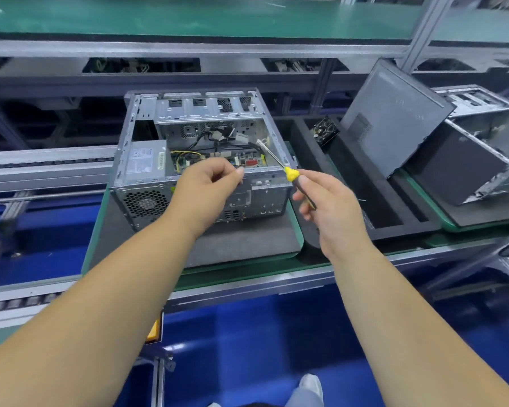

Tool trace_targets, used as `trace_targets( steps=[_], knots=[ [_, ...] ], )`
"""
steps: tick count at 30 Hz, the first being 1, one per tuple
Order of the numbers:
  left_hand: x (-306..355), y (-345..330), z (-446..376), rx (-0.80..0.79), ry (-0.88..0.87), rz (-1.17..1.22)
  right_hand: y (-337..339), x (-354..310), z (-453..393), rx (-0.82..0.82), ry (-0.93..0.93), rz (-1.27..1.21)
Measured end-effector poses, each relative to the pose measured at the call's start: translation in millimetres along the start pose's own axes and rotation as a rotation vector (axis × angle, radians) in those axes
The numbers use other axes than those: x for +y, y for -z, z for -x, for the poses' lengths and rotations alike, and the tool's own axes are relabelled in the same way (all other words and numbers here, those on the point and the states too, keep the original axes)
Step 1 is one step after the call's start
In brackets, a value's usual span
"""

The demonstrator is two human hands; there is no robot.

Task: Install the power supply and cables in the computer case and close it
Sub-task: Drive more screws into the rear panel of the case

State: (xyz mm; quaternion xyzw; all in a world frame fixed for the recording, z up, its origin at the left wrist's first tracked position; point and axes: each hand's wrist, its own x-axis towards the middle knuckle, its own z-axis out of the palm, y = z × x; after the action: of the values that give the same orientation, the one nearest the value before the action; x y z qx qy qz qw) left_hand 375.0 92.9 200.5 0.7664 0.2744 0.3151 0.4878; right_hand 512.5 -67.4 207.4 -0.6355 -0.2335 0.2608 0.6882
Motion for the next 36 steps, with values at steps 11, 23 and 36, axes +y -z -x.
trace_targets(
  steps=[11, 23, 36],
  knots=[
    [-11, -128, 8, -0.038, 0.178, -0.033, 144, 32, -54, 0.056, -0.088, 0.127],
    [-72, -233, -25, -0.201, 0.012, -0.572, 214, 94, -129, -0.089, -0.059, 0.376],
    [-84, -245, -35, -0.249, -0.109, -0.793, 193, 148, -169, -0.33, 0.106, 0.656]
  ],
)
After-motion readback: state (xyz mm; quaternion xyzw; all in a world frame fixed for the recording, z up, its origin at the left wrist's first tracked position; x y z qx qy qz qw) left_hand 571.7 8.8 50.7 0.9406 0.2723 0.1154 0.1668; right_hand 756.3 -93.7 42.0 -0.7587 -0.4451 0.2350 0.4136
